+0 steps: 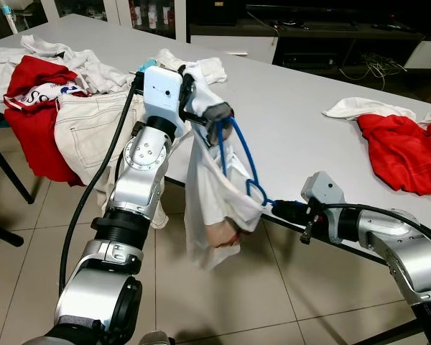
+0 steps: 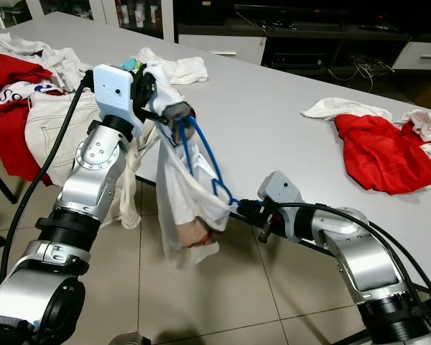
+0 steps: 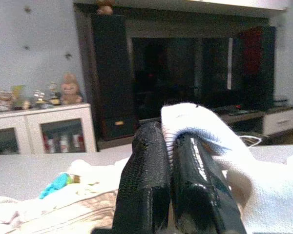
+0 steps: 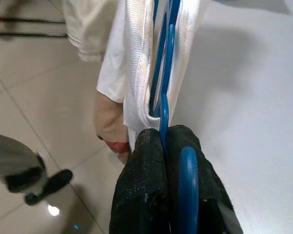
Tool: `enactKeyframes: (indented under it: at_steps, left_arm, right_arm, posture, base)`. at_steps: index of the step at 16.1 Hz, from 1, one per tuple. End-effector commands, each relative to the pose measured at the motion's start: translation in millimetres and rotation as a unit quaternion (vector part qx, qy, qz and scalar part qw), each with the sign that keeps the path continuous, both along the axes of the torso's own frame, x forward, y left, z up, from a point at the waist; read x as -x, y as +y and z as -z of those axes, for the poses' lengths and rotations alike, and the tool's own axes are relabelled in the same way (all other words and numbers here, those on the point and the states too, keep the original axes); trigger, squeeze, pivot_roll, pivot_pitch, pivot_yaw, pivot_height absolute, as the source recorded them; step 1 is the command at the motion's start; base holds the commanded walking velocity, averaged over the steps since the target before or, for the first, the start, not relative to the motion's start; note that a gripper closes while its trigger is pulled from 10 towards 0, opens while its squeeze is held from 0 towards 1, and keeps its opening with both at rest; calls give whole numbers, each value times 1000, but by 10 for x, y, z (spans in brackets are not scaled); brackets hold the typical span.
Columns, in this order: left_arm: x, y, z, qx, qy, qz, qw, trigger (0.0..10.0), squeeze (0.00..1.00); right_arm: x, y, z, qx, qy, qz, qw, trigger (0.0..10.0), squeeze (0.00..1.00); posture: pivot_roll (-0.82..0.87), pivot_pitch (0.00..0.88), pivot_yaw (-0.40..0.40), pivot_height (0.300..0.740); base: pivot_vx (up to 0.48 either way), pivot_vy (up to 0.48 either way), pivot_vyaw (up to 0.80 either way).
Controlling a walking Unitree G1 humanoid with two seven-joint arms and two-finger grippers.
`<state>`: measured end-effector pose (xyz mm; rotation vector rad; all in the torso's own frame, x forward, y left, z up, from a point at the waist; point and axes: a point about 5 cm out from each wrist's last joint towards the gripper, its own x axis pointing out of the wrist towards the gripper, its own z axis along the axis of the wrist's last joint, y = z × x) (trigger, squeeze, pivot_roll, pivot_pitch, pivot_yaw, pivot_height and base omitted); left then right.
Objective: Hang hanger
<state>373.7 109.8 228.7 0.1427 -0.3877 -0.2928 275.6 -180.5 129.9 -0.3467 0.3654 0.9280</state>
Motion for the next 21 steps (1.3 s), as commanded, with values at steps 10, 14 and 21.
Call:
enactKeyframes:
  at_steps: [10, 14, 21]
  left_arm:
    - [67, -82, -39, -10, -2, 56, 998, 10000, 0]
    - [78, -115, -76, 2, -4, 63, 998, 10000, 0]
    - [50, -58, -189, 56, -5, 67, 996, 10000, 0]
  right_arm:
    - [22, -148, 125, 144, -5, -19, 989, 0, 0]
    - [33, -266, 234, 237, 5, -32, 971, 0, 0]
    - [78, -187, 212, 268, 8, -93, 959, 0, 0]
  posture:
    - [-38, 0, -31, 740]
    - [-35, 0, -35, 740]
    - [-34, 0, -36, 740]
  base:
    - [0, 0, 0]
    - [0, 0, 0]
    - [0, 0, 0]
